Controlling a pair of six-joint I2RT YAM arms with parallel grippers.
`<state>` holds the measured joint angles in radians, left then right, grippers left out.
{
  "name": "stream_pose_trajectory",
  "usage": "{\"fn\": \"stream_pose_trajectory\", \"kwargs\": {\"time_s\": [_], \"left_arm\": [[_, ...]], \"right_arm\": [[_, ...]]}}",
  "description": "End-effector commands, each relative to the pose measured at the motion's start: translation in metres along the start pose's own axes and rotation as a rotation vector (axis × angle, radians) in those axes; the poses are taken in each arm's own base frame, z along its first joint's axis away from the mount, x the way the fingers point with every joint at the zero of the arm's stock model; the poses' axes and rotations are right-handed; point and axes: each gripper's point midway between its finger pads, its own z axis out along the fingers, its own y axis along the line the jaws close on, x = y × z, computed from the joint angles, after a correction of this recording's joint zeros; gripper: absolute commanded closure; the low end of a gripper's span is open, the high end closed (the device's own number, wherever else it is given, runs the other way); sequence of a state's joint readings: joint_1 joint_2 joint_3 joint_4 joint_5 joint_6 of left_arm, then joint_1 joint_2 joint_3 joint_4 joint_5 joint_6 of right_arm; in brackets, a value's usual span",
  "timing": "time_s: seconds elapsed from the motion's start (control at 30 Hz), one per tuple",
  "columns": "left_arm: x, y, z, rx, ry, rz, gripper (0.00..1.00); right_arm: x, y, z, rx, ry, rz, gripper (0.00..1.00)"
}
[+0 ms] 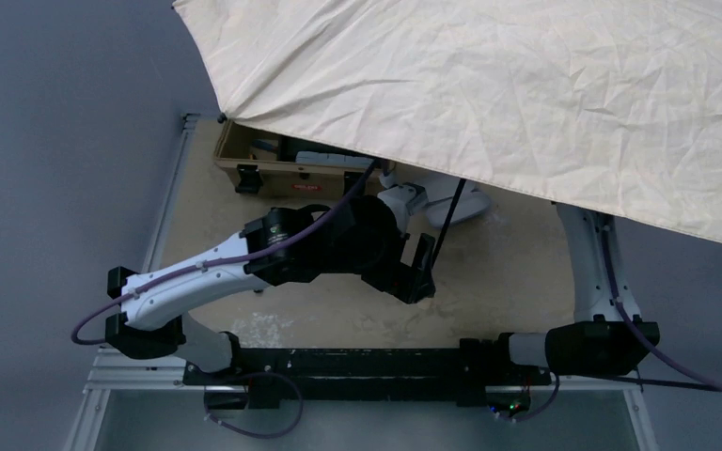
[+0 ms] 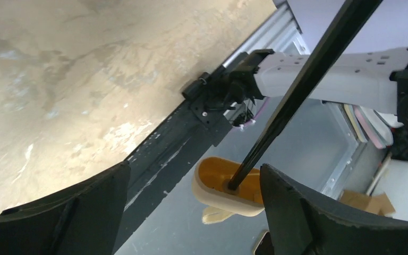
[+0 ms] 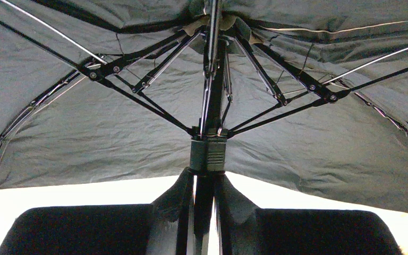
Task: Open the umbrella
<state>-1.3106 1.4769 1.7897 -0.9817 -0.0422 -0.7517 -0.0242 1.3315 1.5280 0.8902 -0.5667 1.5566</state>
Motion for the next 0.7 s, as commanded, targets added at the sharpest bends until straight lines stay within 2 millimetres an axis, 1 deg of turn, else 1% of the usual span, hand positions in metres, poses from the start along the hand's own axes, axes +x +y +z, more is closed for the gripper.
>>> {"fn": "stream_pose_trajectory", "kwargs": {"time_s": [0.0, 0.03, 0.07, 0.1, 0.2, 0.27, 0.33, 0.4, 0.47, 0.57, 0.67], "left_arm": [[0.025, 0.027, -0.05, -0.103, 0.023, 0.0, 0.09], [0.019, 0.029, -0.056, -0.102, -0.031, -0.02, 0.02], [0.011, 0.03, -0.064, -0.088, -0.093, -0.037, 0.0], [0.005, 0.034, -0.066, -0.09, -0.15, -0.057, 0.0], [-0.016, 0.033, -0.078, -0.023, -0.325, -0.101, 0.0], [-0.032, 0.027, -0.088, 0.05, -0.44, -0.126, 0.0], [-0.044, 0.025, -0.098, 0.09, -0.523, -0.134, 0.0], [-0.05, 0.027, -0.109, 0.093, -0.574, -0.123, 0.0], [-0.053, 0.038, -0.126, 0.059, -0.607, -0.103, 0.0], [-0.052, 0.064, -0.15, -0.047, -0.647, -0.055, 0.0], [-0.046, 0.094, -0.175, -0.151, -0.672, -0.021, 0.0]], "right_arm": [[-0.053, 0.022, -0.001, -0.032, -0.28, -0.25, 1.0], [-0.056, 0.021, -0.003, -0.017, -0.298, -0.264, 1.0], [-0.057, 0.025, -0.004, -0.021, -0.308, -0.28, 1.0], [-0.058, 0.023, -0.005, -0.007, -0.314, -0.299, 1.0], [-0.057, 0.015, -0.007, 0.045, -0.305, -0.367, 1.0], [-0.058, 0.011, -0.014, 0.076, -0.325, -0.376, 1.0], [-0.056, 0.009, -0.017, 0.098, -0.321, -0.4, 1.0], [-0.06, 0.005, -0.018, 0.14, -0.329, -0.448, 1.0], [-0.066, -0.002, -0.02, 0.196, -0.344, -0.483, 1.0], [-0.072, -0.006, -0.028, 0.255, -0.376, -0.516, 1.0], [-0.079, -0.011, -0.035, 0.319, -0.409, -0.534, 1.0]]}}
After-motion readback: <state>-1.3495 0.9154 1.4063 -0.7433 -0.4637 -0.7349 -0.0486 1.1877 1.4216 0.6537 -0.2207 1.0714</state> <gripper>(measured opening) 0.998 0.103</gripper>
